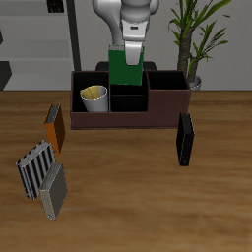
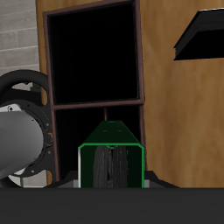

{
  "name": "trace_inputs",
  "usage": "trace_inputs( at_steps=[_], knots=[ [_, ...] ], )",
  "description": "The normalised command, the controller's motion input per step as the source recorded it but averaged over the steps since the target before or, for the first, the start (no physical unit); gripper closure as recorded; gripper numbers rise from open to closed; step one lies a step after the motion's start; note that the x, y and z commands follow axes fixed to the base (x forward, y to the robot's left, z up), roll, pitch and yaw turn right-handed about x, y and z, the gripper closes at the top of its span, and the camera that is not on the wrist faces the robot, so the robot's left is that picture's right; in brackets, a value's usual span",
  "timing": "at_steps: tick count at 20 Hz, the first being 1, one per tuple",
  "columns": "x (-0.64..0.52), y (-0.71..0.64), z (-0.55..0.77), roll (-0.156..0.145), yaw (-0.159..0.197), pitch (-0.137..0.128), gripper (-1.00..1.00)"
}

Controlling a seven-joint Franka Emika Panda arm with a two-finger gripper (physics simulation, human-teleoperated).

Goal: Place the white-yellow mug into the back desk caddy's left compartment and place the green book into the back desk caddy's front compartment

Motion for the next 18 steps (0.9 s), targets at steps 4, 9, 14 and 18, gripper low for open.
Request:
trace_inputs(
  at_steps=[4,9,14,18],
  knots=[
    [0.15,-0.29,0.08,-0.094,-0.019,0.001,1.0],
    [0.1,-0.24,-0.02,-0.042,-0.025,0.026,1.0],
    [0.08,0.0,0.07,-0.013,-0.006,-0.033,1.0],
    [-0.02,0.12,-0.08,0.026,0.035,-0.007,1.0]
  ],
)
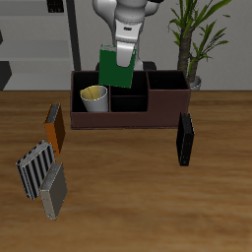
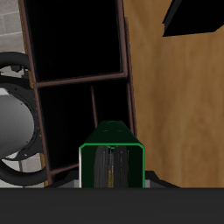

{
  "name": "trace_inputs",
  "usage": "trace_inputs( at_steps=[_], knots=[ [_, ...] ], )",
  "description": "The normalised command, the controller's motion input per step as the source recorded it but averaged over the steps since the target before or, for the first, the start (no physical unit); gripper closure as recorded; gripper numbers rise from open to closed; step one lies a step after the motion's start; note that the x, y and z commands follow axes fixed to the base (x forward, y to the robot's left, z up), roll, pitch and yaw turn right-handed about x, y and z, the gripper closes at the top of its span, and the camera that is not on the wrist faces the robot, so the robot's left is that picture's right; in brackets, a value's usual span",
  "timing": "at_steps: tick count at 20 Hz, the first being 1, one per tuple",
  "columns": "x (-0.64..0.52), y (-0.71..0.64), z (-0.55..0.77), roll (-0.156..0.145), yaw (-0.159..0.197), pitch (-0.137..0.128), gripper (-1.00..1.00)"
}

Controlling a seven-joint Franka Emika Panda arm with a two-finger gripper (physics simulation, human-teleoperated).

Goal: Place the white-yellow mug into the back desk caddy's left compartment and place the green book into the back desk caddy's front compartment

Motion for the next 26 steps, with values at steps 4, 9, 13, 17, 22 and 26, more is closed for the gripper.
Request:
trace_inputs(
  at_steps=[4,9,13,17,22,26],
  knots=[
    [0.01,0.15,-0.11,0.025,0.034,0.012,1.0],
    [0.06,0.09,-0.1,0.013,0.025,0.008,1.0],
    [0.03,-0.02,-0.1,-0.002,0.011,0.006,1.0],
    [0.02,0.01,-0.1,0.005,0.019,0.013,1.0],
    [0.01,0.11,-0.1,0.021,0.006,0.01,1.0],
    [-0.01,0.09,-0.09,0.014,0.015,0.017,1.0]
  ],
)
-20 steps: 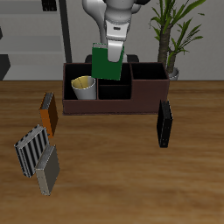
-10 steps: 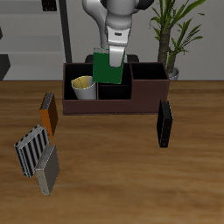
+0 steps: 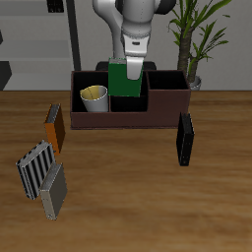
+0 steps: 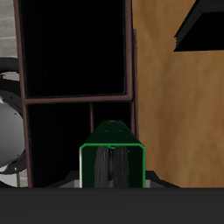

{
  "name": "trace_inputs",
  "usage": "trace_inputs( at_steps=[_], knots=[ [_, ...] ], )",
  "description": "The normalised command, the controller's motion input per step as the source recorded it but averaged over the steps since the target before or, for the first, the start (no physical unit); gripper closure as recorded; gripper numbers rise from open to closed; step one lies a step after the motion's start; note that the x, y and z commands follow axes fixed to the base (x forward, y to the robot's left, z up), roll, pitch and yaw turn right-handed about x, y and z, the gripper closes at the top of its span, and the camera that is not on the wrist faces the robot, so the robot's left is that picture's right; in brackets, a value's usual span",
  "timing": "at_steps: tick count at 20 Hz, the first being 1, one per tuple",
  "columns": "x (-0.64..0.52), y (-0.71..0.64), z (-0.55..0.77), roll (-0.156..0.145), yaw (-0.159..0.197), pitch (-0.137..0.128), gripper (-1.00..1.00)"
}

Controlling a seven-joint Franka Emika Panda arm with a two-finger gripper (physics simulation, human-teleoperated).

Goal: Place the white-yellow mug into the back desk caddy's left compartment and place the green book into the back desk caddy's front compartment

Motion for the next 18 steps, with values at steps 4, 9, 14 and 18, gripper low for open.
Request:
trace_inputs(
  at_steps=[4,9,14,18],
  knots=[
    [0.03,0.1,-0.1,0.007,-0.01,0.025,1.0],
    [-0.01,0.03,-0.18,0.009,0.013,0.031,1.0],
    [-0.02,0.01,-0.15,0.006,0.003,0.03,1.0],
    [0.04,-0.01,-0.17,-0.003,-0.009,0.031,1.0]
  ],
)
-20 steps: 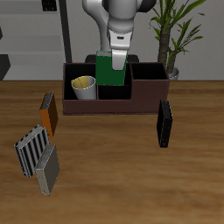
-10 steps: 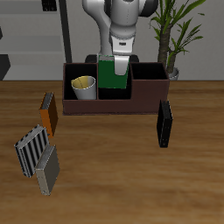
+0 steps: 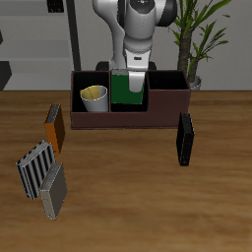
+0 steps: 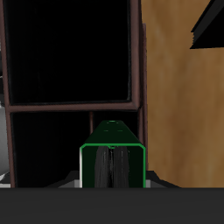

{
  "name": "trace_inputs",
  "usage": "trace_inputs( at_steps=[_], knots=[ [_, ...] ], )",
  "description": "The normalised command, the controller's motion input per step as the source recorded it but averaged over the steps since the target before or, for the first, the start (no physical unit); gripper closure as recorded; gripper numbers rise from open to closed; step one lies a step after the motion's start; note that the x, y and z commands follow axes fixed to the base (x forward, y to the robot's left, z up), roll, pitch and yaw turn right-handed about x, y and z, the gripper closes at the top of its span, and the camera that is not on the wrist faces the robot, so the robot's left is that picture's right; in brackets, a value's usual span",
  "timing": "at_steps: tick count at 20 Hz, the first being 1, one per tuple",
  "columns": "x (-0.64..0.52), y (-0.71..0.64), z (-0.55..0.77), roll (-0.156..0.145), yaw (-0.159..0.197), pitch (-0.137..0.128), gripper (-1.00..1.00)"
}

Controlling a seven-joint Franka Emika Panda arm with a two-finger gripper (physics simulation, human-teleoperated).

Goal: Place the white-yellow mug into the back desk caddy's left compartment and place the green book into the back desk caddy's front compartment

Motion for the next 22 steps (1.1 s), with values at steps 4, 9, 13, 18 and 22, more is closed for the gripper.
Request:
trace_inputs(
  at_steps=[4,9,13,18,22],
  knots=[
    [0.01,-0.04,-0.27,-0.003,0.012,0.051,1.0],
    [0.05,-0.04,-0.26,-0.007,0.004,0.052,1.0],
    [0.03,-0.02,-0.12,-0.009,-0.041,0.038,1.0],
    [-0.02,0.03,-0.03,0.01,-0.061,0.046,-1.0],
    [-0.05,0.07,0.18,0.001,-0.035,-0.039,-1.0]
  ],
)
